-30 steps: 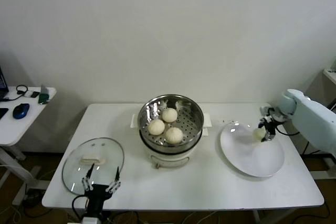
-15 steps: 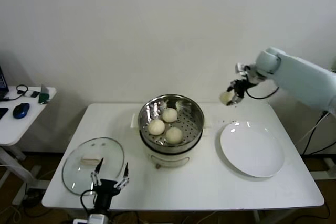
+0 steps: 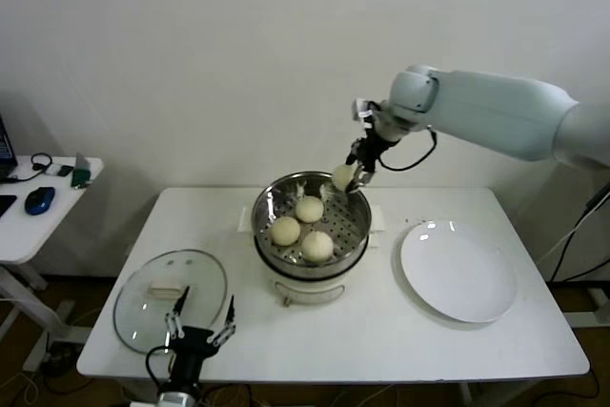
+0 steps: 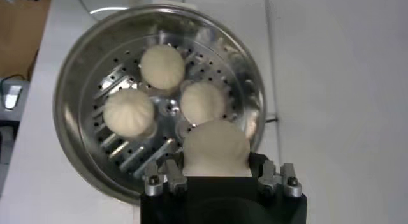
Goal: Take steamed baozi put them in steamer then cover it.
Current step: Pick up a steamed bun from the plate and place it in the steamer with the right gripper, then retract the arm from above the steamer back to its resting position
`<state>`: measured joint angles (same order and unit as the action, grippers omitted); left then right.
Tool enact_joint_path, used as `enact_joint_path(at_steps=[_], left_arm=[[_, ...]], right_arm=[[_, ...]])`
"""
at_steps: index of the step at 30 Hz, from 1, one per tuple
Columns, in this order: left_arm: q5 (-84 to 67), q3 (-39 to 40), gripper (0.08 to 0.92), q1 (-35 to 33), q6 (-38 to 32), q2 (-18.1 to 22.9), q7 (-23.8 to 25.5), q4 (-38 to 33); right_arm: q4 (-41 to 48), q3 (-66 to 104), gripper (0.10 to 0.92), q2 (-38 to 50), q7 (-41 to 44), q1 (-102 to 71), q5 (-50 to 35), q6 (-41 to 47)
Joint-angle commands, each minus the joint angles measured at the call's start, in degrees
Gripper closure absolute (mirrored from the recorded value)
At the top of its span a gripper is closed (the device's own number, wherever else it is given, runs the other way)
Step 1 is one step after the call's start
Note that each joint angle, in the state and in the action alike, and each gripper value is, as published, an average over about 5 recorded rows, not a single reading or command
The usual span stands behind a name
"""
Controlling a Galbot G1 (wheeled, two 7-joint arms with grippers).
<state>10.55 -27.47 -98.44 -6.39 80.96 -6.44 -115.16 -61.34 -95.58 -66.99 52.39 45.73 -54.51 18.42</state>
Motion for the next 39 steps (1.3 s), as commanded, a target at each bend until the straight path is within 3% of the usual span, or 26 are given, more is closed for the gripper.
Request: enact_joint_path(at_steps=[1, 18, 25, 32, 39], left_arm=[[-0.4, 0.0, 0.177, -0.4, -0.3, -0.2, 0.1, -0.3], [-0.8, -0.4, 0.177, 1.0, 0.3, -0.5, 0.0, 0.6], [-1.0, -0.3, 0.177, 1.4, 0.7, -0.5, -0.1, 0.7], [-1.1, -0.5, 0.177, 1.9, 0.9, -0.7, -0.1, 0.9], [-1.5, -0.4, 0.177, 2.5, 1.7, -1.0, -0.2, 0.5]], right_arm=[[-3.7, -7.5, 0.363, -5.9, -4.4, -0.1, -6.4, 3.0], [3.8, -5.0, 0.357, -7.9, -3.1, -8.1, 2.6, 2.3], [4.7, -3.7, 0.246, -8.0, -2.6, -8.5, 4.2, 2.2], [2.4, -2.5, 0.203, -5.7, -0.7, -5.8, 3.3, 1.6], [-4.6, -0.9, 0.202, 2.7, 2.8, 0.0, 2.7, 0.2]])
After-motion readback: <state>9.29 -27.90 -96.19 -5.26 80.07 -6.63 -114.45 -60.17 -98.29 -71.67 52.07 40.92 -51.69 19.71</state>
